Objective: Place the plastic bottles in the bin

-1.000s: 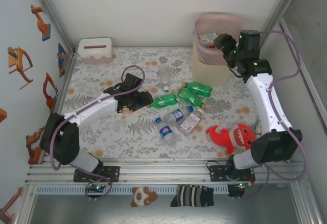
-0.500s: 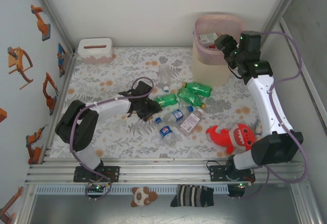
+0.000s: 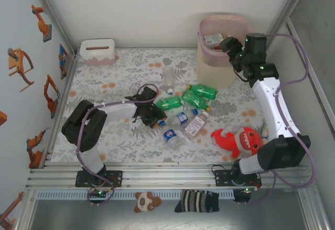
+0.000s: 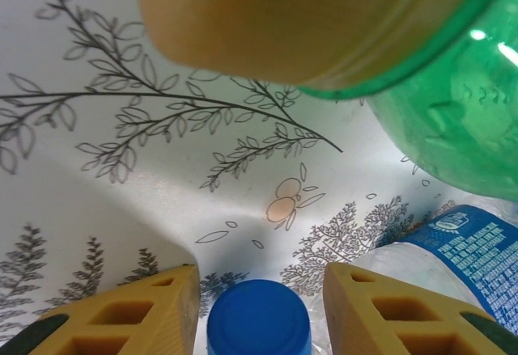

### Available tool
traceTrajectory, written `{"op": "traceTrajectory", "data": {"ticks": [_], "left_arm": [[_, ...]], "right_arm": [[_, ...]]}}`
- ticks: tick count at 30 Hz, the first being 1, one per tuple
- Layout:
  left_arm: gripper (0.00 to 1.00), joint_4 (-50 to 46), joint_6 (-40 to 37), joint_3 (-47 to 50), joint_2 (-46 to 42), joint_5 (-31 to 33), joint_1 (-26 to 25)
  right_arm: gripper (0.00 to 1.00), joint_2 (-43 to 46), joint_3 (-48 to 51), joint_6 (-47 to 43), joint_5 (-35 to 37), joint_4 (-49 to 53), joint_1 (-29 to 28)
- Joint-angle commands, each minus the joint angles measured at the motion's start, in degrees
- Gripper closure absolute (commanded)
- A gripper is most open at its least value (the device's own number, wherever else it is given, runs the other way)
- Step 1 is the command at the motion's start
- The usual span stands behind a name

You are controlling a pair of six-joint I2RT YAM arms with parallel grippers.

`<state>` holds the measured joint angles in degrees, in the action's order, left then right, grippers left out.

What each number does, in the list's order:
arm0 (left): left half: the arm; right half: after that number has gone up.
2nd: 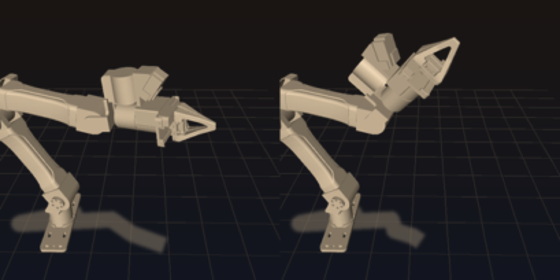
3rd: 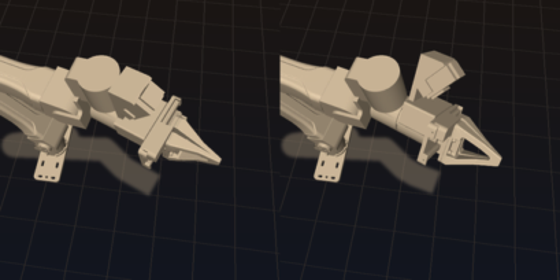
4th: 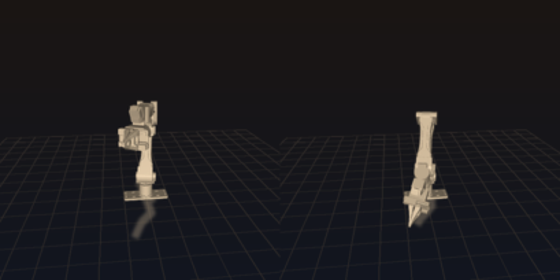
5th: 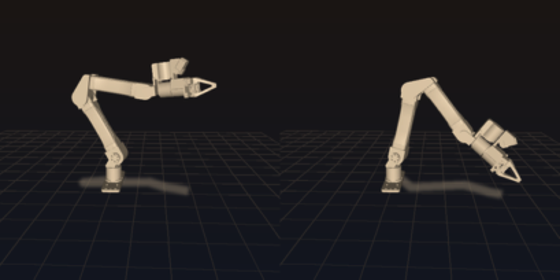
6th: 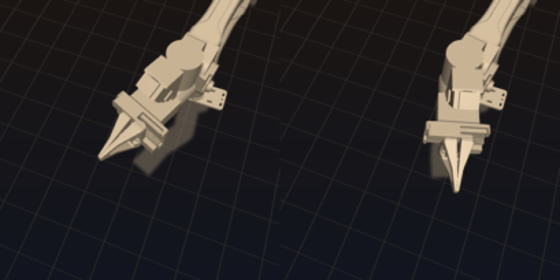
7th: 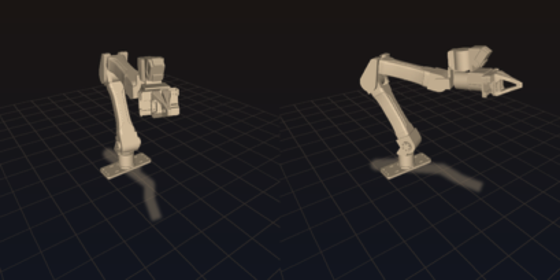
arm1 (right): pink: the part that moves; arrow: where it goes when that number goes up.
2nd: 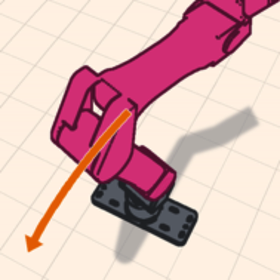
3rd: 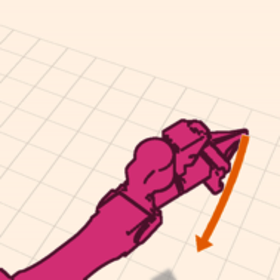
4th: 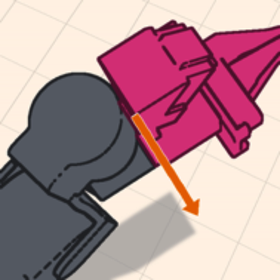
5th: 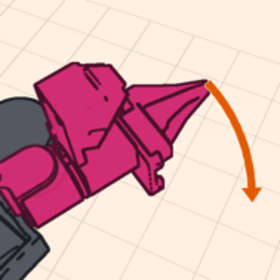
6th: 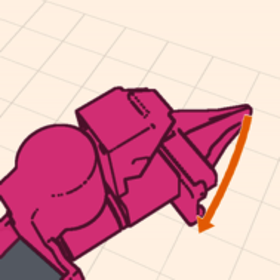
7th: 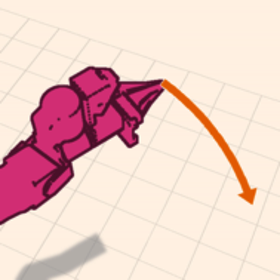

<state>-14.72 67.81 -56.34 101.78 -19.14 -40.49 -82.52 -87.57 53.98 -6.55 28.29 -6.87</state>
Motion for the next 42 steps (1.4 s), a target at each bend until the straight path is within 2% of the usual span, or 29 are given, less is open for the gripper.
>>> {"op": "traceTrajectory", "data": {"ticks": [1, 21, 29, 35, 42], "left_arm": [[0.58, 1.1, 1.5, 0.8, 0.9, -1.5, -0.4], [0.63, 1.2, 2.0, 0.9, 1.2, -2.4, -1.2], [0.69, 0.1, 1.5, 1.2, -0.1, -1.1, -1.1], [0.72, -3.3, -1.6, 0.0, -3.7, 2.1, -0.7], [0.73, -9.6, -10.4, -2.9, -12.4, 9.1, -0.1]], "right_arm": [[0.17, 2.3, 0.6, -0.4, 1.0, -0.1, 0.3], [0.18, 3.0, 1.4, 1.3, 1.7, 0.1, 0.3], [0.18, 3.1, 1.9, 1.8, 1.9, 0.0, 0.3], [0.19, 3.3, 1.9, 1.6, 1.9, 0.1, 0.3], [0.19, 3.7, 2.0, -2.1, -0.1, -1.8, 0.3]]}}
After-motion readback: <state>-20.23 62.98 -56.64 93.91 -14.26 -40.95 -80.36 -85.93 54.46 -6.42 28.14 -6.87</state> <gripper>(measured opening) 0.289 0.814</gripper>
